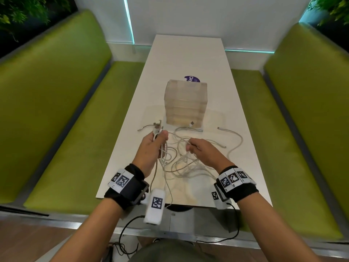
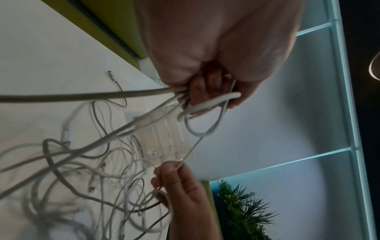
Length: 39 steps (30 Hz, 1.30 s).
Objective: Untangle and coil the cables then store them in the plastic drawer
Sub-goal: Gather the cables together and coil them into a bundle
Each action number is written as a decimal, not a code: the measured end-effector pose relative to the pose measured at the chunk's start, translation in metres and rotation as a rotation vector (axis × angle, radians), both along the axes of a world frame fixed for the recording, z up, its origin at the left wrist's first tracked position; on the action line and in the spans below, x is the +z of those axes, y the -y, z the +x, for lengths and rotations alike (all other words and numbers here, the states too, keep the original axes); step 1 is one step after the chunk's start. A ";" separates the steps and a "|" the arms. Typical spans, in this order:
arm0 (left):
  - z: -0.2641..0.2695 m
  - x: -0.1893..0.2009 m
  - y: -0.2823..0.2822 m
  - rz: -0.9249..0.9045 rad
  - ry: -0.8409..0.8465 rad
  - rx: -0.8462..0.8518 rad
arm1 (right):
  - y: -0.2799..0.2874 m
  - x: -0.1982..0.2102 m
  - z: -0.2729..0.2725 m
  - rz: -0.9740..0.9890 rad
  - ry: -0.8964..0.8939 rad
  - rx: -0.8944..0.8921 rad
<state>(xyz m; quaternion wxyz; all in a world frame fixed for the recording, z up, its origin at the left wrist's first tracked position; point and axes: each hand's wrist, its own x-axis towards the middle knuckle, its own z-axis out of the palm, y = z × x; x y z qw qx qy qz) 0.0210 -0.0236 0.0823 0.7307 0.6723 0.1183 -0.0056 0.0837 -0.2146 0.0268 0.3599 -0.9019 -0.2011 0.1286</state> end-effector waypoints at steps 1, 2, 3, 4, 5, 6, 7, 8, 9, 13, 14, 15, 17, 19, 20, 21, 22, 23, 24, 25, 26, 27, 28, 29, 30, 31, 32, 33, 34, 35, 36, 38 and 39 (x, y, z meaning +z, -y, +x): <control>0.001 0.002 -0.002 -0.032 0.009 0.025 | 0.002 -0.005 0.002 -0.047 0.011 0.010; 0.001 0.005 -0.005 -0.071 0.017 0.053 | 0.004 -0.010 0.003 -0.104 0.014 0.022; 0.002 0.008 -0.007 -0.112 0.027 0.082 | 0.006 -0.015 0.004 -0.167 0.013 0.022; 0.003 0.011 -0.010 -0.149 0.042 0.108 | 0.007 -0.018 0.005 -0.212 0.016 0.013; 0.004 0.014 -0.012 -0.177 0.058 0.132 | 0.009 -0.019 0.005 -0.221 0.015 -0.007; 0.005 0.016 -0.014 -0.197 0.071 0.159 | 0.011 -0.020 0.006 -0.189 0.016 -0.024; 0.005 0.016 -0.016 -0.210 0.084 0.191 | 0.013 -0.018 0.006 -0.134 0.021 -0.036; 0.005 0.016 -0.018 -0.206 0.091 0.222 | 0.014 -0.015 0.005 -0.074 0.030 -0.042; 0.005 0.013 -0.019 -0.168 0.094 0.240 | 0.014 -0.011 0.003 -0.025 0.038 -0.048; 0.001 -0.004 -0.009 0.138 0.045 0.072 | -0.002 0.012 -0.008 0.070 0.112 -0.001; 0.000 -0.008 -0.003 0.178 0.040 0.005 | -0.008 0.017 -0.010 0.069 0.143 0.032; -0.001 -0.011 0.004 0.198 0.047 -0.051 | -0.013 0.020 -0.012 0.054 0.173 0.058; -0.002 -0.013 0.014 0.208 0.070 -0.100 | -0.019 0.023 -0.014 0.044 0.226 0.072; -0.002 -0.015 0.018 0.232 0.091 -0.117 | -0.021 0.024 -0.015 0.094 0.243 0.049; -0.001 -0.016 0.017 0.258 0.098 -0.134 | -0.021 0.026 -0.016 0.121 0.232 0.040; 0.001 -0.017 0.016 0.293 0.095 -0.156 | -0.020 0.026 -0.017 0.137 0.216 0.036; 0.002 -0.017 0.014 0.337 0.080 -0.183 | -0.020 0.026 -0.017 0.135 0.204 0.037; 0.004 -0.018 0.012 0.389 0.061 -0.213 | -0.020 0.027 -0.017 0.115 0.202 0.042; 0.006 -0.018 0.009 0.450 0.045 -0.240 | -0.020 0.026 -0.017 0.081 0.205 0.053; 0.007 -0.018 0.006 0.513 0.040 -0.261 | -0.020 0.026 -0.016 0.041 0.217 0.072; 0.008 -0.017 0.004 0.572 0.039 -0.272 | -0.019 0.025 -0.014 -0.005 0.228 0.093; 0.008 -0.014 0.002 0.611 0.039 -0.264 | -0.016 0.022 -0.012 -0.051 0.233 0.109; 0.008 -0.012 -0.002 0.621 0.042 -0.240 | -0.012 0.019 -0.009 -0.091 0.229 0.115; 0.009 -0.008 -0.007 0.598 0.051 -0.210 | -0.007 0.014 -0.005 -0.119 0.216 0.106; 0.009 -0.005 -0.013 0.547 0.057 -0.172 | -0.001 0.009 -0.001 -0.143 0.191 0.087; 0.010 -0.002 -0.019 0.479 0.060 -0.120 | 0.005 0.002 0.002 -0.164 0.167 0.064; 0.012 0.001 -0.025 0.415 0.062 -0.058 | 0.012 -0.004 0.004 -0.184 0.143 0.034; 0.014 0.004 -0.031 0.362 0.062 0.001 | 0.018 -0.010 0.007 -0.194 0.122 0.002; 0.015 0.007 -0.037 0.318 0.060 0.048 | 0.024 -0.015 0.008 -0.194 0.100 -0.026; 0.016 0.010 -0.041 0.277 0.060 0.085 | 0.029 -0.021 0.010 -0.180 0.088 -0.047; 0.016 0.012 -0.045 0.242 0.058 0.113 | 0.033 -0.025 0.012 -0.162 0.082 -0.061; 0.016 0.015 -0.049 0.216 0.054 0.142 | 0.040 -0.031 0.013 -0.138 0.074 -0.093; 0.016 0.015 -0.050 0.218 0.057 0.143 | 0.042 -0.032 0.014 -0.130 0.077 -0.111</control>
